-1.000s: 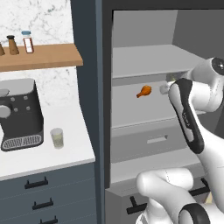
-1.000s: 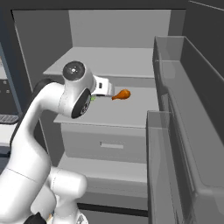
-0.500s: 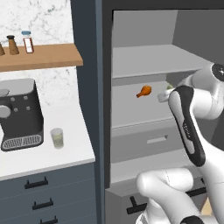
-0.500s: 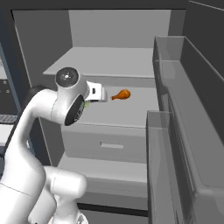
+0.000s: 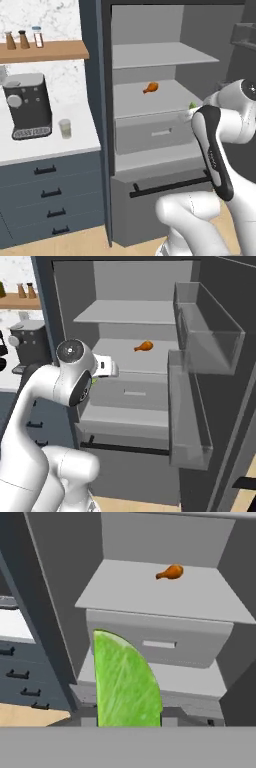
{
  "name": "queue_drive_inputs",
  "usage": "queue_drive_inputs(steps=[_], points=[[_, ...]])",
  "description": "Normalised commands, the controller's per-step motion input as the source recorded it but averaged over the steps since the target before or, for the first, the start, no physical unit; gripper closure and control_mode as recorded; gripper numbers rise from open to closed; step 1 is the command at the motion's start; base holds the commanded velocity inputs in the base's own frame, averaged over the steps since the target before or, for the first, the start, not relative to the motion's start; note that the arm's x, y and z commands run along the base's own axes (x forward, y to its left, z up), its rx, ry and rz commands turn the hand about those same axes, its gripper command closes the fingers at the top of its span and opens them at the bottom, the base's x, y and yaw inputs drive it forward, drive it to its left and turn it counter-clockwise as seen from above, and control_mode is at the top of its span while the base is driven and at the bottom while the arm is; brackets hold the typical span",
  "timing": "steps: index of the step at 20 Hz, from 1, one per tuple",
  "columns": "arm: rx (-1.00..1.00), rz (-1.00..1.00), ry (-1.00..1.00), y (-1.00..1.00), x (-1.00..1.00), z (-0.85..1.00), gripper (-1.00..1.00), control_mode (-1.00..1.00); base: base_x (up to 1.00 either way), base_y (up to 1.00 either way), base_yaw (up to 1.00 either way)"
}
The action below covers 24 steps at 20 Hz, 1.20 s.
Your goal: Grab a lemon wedge from the fridge and one ice cube from the ice bowl, and put them in the glass of lemonade.
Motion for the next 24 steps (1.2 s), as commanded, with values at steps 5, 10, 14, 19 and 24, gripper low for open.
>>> queue_drive_inputs(steps=[5, 10, 14, 19, 24], points=[[0.0, 0.0, 0.0, 0.0, 0.0, 0.0, 1.0, 1.0, -0.67, 0.67, 0.03], [0.0, 0.0, 0.0, 0.0, 0.0, 0.0, 1.0, 1.0, 0.01, 1.0, 0.0], [0.0, 0.0, 0.0, 0.0, 0.0, 0.0, 1.0, 1.0, 0.27, 1.0, -0.04], [0.0, 0.0, 0.0, 0.0, 0.0, 0.0, 1.0, 1.0, 0.49, 1.0, -0.19], [0.0, 0.0, 0.0, 0.0, 0.0, 0.0, 1.0, 1.0, 0.74, 0.74, -0.26]])
